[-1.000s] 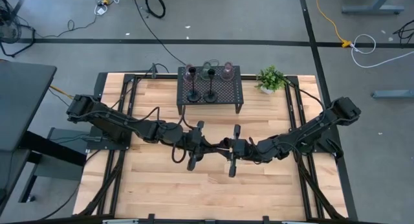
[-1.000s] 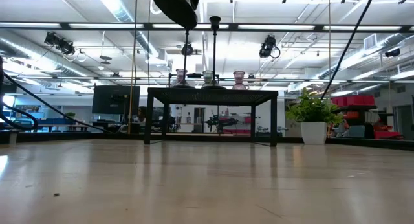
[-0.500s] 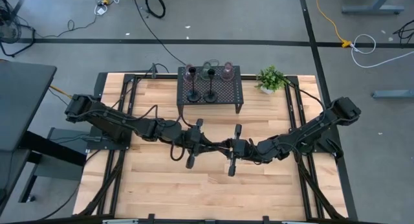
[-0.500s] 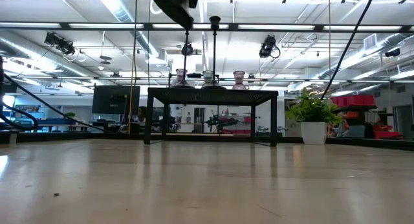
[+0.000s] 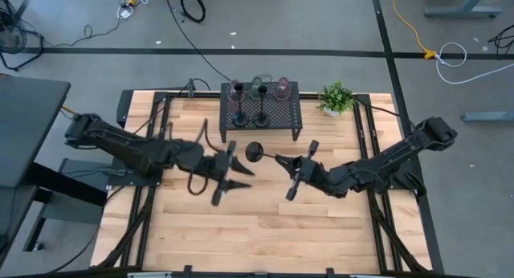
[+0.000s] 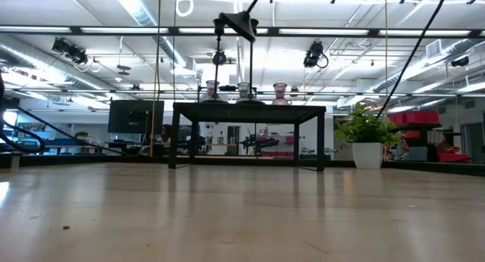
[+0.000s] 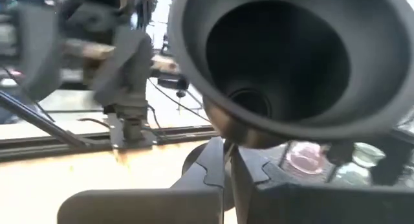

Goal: Pick & Place candle stick holders
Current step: Put the black candle holder on the shelf

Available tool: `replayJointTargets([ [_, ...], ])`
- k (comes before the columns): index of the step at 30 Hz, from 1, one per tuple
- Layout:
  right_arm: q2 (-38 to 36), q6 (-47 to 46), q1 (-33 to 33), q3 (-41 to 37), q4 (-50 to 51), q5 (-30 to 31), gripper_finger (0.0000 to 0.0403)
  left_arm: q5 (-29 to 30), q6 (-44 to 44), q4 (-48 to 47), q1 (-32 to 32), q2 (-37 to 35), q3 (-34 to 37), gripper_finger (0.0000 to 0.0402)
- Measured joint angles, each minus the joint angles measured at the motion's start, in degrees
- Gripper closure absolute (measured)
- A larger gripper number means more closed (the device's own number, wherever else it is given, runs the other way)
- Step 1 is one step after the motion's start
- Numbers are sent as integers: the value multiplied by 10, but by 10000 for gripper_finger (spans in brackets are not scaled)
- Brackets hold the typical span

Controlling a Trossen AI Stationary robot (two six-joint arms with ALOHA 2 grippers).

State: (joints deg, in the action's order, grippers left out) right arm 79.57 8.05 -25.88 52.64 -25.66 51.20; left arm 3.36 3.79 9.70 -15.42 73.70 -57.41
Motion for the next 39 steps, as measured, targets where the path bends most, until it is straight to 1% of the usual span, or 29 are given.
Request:
replayJointTargets([
  [3, -12, -7, 0, 0, 35, 12, 403, 15, -1, -31, 0, -34, 0, 239],
  [8, -44, -29, 12, 0, 81, 14, 403, 54, -1, -127, -1, -89, 0, 237],
  [12, -84, -100, 32, 1, 162, 4, 403, 105, 0, -189, 0, -130, 0, 237],
  [15, -114, -162, 56, 1, 236, -10, 403, 124, 0, -226, 0, -154, 0, 236],
  [19, -151, -227, 99, 1, 308, -62, 403, 136, 5, -262, 0, -179, 0, 236],
  [23, -173, -246, 148, 1, 334, -106, 403, 151, 5, -283, 0, -187, 0, 236],
  [25, -183, -260, 173, 1, 347, -139, 403, 154, 5, -292, 0, -189, 1, 236],
  [30, -189, -282, 236, 1, 382, -187, 403, 155, 5, -299, 0, -190, 1, 236],
  [39, -189, -294, 352, 1, 402, -303, 403, 155, 5, -316, 0, -191, 1, 236],
])
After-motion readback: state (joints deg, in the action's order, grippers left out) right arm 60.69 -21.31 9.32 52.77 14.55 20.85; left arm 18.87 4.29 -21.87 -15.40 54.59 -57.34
